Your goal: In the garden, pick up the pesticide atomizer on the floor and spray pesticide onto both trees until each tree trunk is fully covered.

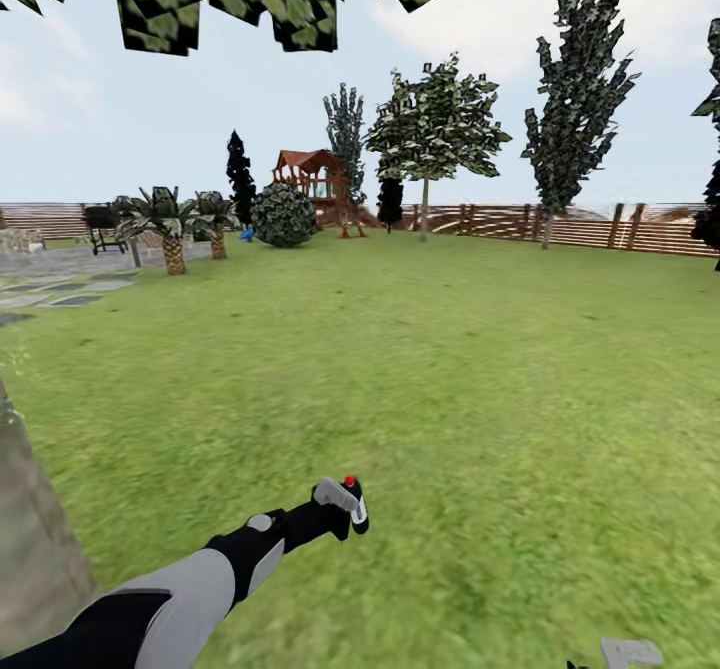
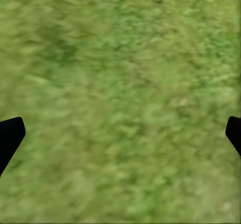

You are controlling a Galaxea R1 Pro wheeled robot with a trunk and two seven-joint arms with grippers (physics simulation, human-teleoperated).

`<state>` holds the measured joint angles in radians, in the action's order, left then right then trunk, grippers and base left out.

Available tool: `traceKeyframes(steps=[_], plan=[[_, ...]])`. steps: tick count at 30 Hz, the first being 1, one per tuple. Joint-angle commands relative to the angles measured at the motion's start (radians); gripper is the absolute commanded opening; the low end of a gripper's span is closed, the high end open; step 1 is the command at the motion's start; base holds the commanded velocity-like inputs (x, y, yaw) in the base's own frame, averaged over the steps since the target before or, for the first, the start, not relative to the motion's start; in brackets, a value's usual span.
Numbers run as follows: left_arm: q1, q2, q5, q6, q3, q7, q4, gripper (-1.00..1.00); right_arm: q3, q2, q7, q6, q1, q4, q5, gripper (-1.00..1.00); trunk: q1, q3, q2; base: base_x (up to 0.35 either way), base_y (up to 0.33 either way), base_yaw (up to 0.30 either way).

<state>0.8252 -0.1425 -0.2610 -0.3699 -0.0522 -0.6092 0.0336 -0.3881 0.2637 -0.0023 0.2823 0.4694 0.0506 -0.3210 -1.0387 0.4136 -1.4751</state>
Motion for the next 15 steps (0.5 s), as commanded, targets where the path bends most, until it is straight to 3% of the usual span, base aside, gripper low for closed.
traceKeyframes(steps=[1, 15], plan=[[0.000, 0.000, 0.000, -0.001, -0.001, 0.002, 0.000, -1.00, 0.000, 0.000, 0.000, 0.000, 0.000, 0.000, 0.000, 1.00, 0.000, 0.000, 0.000, 0.327, -0.132, -0.001], [0.000, 0.003, 0.003, -0.003, -0.006, 0.005, 0.003, -1.00, 0.001, -0.012, 0.000, 0.000, 0.000, 0.000, -0.001, 1.00, 0.000, 0.000, 0.000, 0.328, -0.129, 0.000]])
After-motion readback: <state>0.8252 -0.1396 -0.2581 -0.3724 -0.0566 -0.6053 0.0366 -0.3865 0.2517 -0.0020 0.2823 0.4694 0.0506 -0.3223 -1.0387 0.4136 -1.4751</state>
